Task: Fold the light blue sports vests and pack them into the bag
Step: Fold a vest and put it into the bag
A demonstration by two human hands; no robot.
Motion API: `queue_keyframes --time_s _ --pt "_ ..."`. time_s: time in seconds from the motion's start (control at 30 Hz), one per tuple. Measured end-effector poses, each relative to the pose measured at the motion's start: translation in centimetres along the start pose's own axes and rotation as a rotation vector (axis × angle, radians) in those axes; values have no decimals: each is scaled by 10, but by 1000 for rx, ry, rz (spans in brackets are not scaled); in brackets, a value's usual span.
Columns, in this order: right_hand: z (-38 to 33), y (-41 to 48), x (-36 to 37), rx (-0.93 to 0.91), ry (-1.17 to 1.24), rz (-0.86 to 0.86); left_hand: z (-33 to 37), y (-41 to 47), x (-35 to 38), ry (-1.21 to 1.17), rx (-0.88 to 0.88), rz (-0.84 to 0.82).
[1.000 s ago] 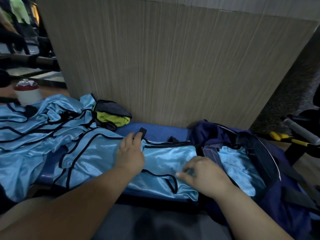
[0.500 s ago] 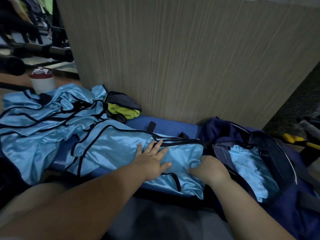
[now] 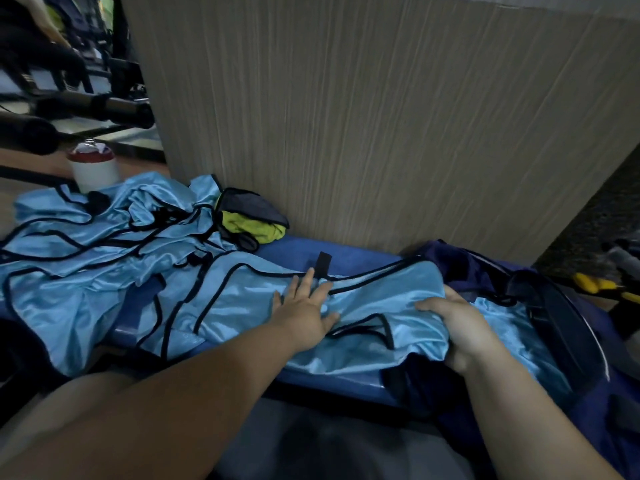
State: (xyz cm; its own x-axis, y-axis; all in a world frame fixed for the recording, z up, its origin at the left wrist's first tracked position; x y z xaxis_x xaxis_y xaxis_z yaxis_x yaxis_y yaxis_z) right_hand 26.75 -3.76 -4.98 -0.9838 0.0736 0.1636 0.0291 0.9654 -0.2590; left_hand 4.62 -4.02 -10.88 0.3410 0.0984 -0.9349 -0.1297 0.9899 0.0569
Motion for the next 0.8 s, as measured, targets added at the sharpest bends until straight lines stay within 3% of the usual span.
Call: queue_keyframes --time_s 0.17,0.3,0.4,0.5,0.63,0.7,0.8 --pt "-20 4 -17 1 206 -11 -3 0 2 31 69 -36" --pt "-25 4 -2 -10 203 -33 -3 -1 -4 -80 108 -11" --pt "-19 2 39 -34 77 -96 -12 -1 -19 -409 -3 73" --pt "-8 2 91 -68 -22 -186 -29 0 -32 -795 -231 85" --pt "20 8 148 -94 -279 -251 -44 1 -49 -1125 -441 58" --pt "34 9 169 -113 -390 -287 -50 -4 -56 -1165 -489 48" --pt "47 0 189 -177 -585 -363 -58 -5 -63 -1042 -412 91"
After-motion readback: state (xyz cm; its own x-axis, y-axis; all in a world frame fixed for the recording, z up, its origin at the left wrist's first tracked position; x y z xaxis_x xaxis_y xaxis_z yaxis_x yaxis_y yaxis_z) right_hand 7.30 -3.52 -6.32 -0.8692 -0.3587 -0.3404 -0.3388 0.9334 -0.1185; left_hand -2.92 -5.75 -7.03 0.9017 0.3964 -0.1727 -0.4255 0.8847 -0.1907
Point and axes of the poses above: each hand's wrist, its own y-axis towards the middle knuckle, its own x-axis out of the palm, z = x × y, the point moved 7 cm from there along y, towards the middle knuckle, and after that the axes turned 11 degrees about z, right-handed, at the moved point
